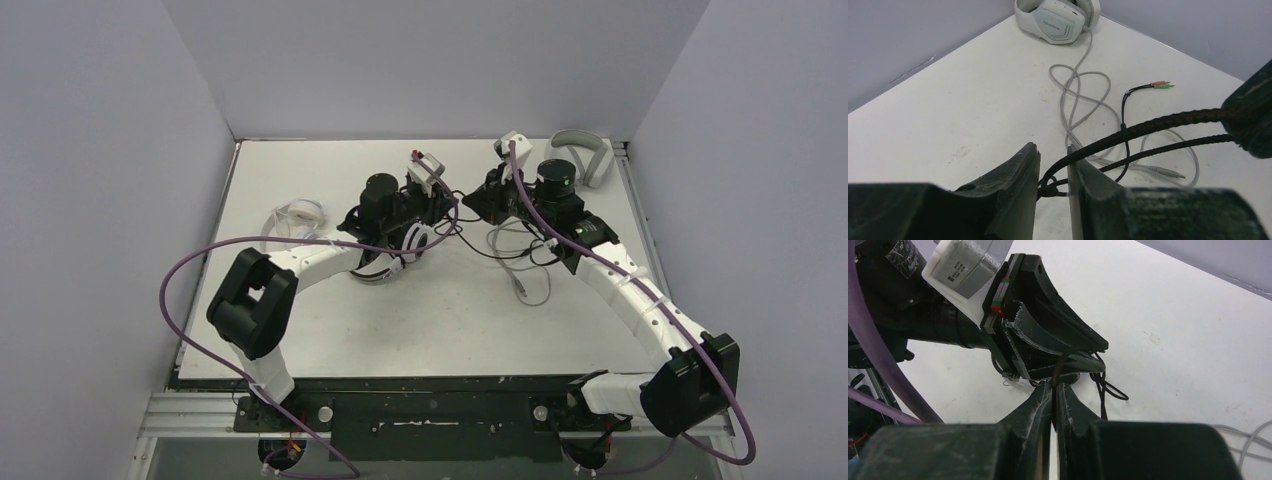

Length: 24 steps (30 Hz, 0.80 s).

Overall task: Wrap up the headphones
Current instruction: Untie the headphones cable at the center of the board.

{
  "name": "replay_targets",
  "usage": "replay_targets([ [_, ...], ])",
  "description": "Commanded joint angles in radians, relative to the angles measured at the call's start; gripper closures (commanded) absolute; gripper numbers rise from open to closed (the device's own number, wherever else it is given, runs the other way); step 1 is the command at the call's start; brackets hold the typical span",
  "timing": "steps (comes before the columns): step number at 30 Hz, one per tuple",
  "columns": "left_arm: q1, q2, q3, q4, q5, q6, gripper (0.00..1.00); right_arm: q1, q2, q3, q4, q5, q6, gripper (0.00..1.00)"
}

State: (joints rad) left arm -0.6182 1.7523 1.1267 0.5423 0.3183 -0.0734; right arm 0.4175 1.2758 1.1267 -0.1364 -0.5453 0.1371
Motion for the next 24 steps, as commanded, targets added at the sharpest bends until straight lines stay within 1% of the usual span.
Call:
replay_targets([
  [1, 0.010, 0.021, 0.018, 0.049, -0.019, -0.009, 0.78, -0.018, -0.041, 0.052, 0.076, 0.013, 0.017, 1.00],
  [3, 0.020, 0.030, 0.008, 0.067, -0.028, -0.031, 0.85, -0.022, -0.045, 0.054, 0.078, 0.017, 0.020, 1.00],
  [4, 0.026, 0.029, 0.002, 0.075, -0.028, -0.046, 0.90, -0.025, -0.047, 0.052, 0.078, 0.025, 0.023, 1.00],
  [5, 0.035, 0.026, 0.001, 0.077, -0.020, -0.060, 0.98, -0.029, -0.048, 0.047, 0.077, 0.035, 0.024, 1.00],
  [6, 0.042, 0.014, 0.004, 0.071, -0.015, -0.073, 1.00, -0.030, -0.048, 0.041, 0.075, 0.046, 0.025, 1.00],
  [9, 0.046, -0.042, 0.040, 0.002, -0.027, -0.074, 1.00, -0.039, -0.043, 0.017, 0.051, 0.097, 0.032, 1.00],
  [13, 0.045, -0.114, 0.166, -0.210, -0.042, -0.085, 1.00, -0.062, -0.044, -0.063, 0.088, 0.142, 0.077, 1.00],
  [16, 0.036, -0.154, 0.237, -0.309, -0.044, -0.119, 1.00, -0.078, -0.030, -0.094, 0.128, 0.176, 0.115, 0.88],
  [18, 0.029, -0.159, 0.283, -0.380, -0.054, -0.166, 1.00, -0.079, 0.002, -0.079, 0.129, 0.185, 0.126, 0.73],
  [21, 0.020, -0.134, 0.382, -0.525, -0.066, -0.234, 1.00, -0.078, 0.030, -0.060, 0.129, 0.138, 0.113, 0.66],
  [22, 0.019, -0.123, 0.412, -0.599, -0.074, -0.258, 1.00, -0.072, 0.024, -0.075, 0.168, 0.118, 0.111, 0.65],
  [24, 0.018, -0.108, 0.448, -0.662, -0.087, -0.310, 1.00, -0.064, -0.001, -0.113, 0.215, 0.103, 0.105, 0.59],
])
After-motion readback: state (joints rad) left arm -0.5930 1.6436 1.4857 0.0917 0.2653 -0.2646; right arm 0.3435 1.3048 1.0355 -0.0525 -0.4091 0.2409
